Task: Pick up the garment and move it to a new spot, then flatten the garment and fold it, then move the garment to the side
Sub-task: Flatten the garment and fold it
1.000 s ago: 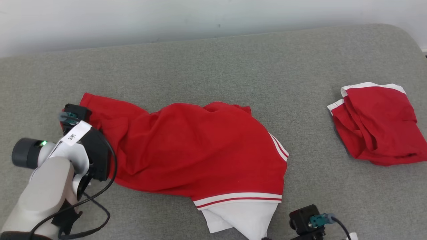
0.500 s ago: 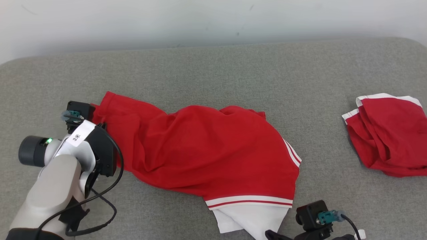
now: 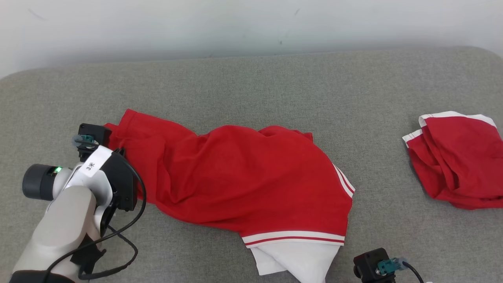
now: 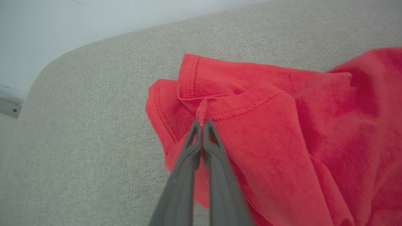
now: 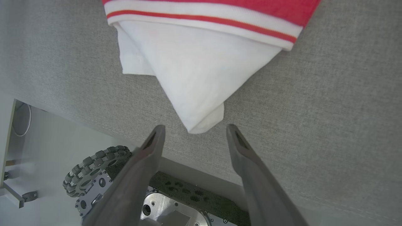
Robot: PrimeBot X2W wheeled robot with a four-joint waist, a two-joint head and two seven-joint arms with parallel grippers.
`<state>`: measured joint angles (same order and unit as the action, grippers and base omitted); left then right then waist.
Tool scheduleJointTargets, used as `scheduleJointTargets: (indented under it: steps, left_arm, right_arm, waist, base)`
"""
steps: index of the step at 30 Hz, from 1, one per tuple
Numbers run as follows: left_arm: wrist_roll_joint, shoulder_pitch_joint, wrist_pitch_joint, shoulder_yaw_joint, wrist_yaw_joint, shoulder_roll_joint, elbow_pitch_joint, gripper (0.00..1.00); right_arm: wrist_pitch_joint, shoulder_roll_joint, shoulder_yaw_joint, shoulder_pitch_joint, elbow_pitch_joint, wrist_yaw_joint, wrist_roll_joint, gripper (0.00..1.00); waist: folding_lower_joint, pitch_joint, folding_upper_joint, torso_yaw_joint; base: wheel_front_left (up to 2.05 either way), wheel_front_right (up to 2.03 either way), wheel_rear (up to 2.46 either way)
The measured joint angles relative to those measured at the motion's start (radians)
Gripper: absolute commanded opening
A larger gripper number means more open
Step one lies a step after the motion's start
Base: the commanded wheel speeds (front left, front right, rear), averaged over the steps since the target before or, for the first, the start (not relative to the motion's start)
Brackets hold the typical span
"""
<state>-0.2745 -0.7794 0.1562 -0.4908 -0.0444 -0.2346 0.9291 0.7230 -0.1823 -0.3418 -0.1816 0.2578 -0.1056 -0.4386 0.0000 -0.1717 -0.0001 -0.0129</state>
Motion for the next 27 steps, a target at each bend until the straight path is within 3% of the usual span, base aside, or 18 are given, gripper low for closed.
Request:
scheduleJointTargets:
  steps: [3, 4, 5, 6, 27]
  left_arm:
    - [0.0, 0.0, -0.006, -0.001, 0.0, 0.002, 0.002, 0.0]
    - [0.0, 0.0, -0.007, -0.002, 0.0, 0.004, 0.002, 0.3]
    - [0.0, 0.0, -0.008, -0.002, 0.0, 0.006, 0.003, 0.78]
    - [0.0, 0.0, -0.011, -0.002, 0.0, 0.009, 0.003, 1.0]
    - [0.0, -0.03, -0.044, -0.006, -0.002, 0.012, 0.04, 1.0]
  right_arm:
    - [0.0, 0.003, 0.008, 0.0, -0.001, -0.001, 0.001, 1.0]
    - [0.0, 0.006, 0.012, 0.0, -0.002, -0.001, 0.001, 1.0]
    - [0.0, 0.009, 0.012, 0.003, -0.007, -0.001, 0.001, 1.0]
    - [0.0, 0.011, 0.014, 0.004, -0.009, -0.002, 0.001, 1.0]
    - [0.0, 0.049, -0.016, 0.033, -0.091, -0.009, 0.018, 1.0]
  waist:
    - [-0.0001, -0.005, 0.0, 0.001]
    - [-0.0001, -0.008, 0.0, 0.002]
    - [0.0, -0.011, 0.0, 0.003]
    - [0.0, -0.014, 0.0, 0.005]
    - [0.0, -0.054, 0.0001, 0.029]
  base:
    - [0.0, 0.0, 0.0]
    - [0.0, 0.0, 0.0]
    - [0.0, 0.0, 0.0]
    - [0.0, 0.0, 0.0]
    - [0.0, 0.0, 0.0]
